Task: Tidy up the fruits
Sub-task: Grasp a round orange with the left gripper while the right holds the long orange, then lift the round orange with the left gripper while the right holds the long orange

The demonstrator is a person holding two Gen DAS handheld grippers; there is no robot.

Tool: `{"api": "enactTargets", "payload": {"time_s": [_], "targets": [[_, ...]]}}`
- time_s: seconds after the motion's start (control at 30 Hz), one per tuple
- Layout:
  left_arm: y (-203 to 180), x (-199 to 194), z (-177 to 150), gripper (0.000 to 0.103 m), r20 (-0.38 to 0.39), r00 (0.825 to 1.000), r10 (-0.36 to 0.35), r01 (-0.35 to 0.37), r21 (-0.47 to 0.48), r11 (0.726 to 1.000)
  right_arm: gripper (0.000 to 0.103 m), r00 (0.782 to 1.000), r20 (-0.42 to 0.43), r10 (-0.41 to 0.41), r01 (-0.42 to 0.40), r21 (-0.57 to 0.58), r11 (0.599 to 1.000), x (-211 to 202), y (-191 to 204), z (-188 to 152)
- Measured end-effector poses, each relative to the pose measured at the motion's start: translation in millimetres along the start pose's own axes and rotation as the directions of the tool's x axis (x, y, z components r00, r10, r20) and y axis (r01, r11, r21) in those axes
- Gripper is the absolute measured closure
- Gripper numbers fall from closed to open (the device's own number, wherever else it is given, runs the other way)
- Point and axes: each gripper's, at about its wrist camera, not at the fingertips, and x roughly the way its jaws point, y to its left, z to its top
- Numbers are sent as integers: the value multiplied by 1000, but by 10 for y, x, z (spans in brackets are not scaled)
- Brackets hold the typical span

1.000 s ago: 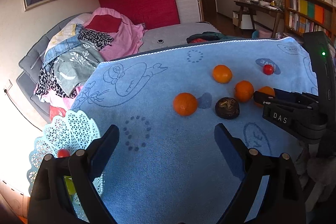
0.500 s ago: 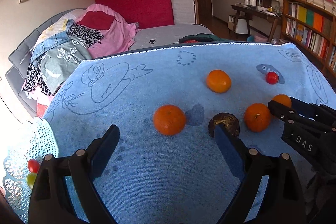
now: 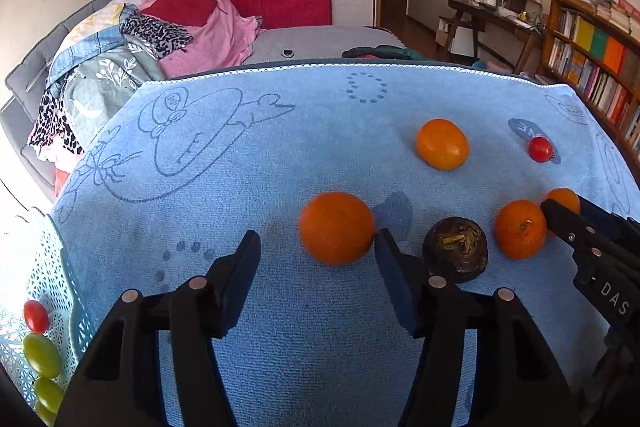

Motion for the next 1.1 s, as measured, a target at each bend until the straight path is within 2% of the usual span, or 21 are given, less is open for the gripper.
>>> {"api": "enactTargets", "payload": {"time_s": [0.1, 0.27, 0.4, 0.63, 0.87, 1.1], "targets": [[3, 50, 37, 44, -8, 1000, -6, 7, 3, 1000, 57, 1000, 0, 0, 0, 0, 1000, -1, 0, 2], [-7, 107, 57, 51, -26, 999, -27, 27, 7, 1000, 57, 1000, -2, 0, 0, 4, 1000, 8, -9, -1], [-40, 90, 52, 63, -19, 999, -47, 48, 30, 998, 57, 1000, -2, 0, 0, 4, 1000, 11, -10, -3], [-43, 31, 28, 64, 6, 999, -48, 48, 29, 998, 57, 1000, -1, 2, -2, 9, 1000, 10, -18, -11], [-102, -104, -21, 64, 49, 999, 5, -7, 45, 999, 57, 1000, -1, 1, -1, 14, 1000, 2, -14, -11], [-63, -217, -108, 64, 43, 998, 37, -38, 26, 999, 57, 1000, -1, 2, -2, 18, 1000, -3, -21, -11]]}}
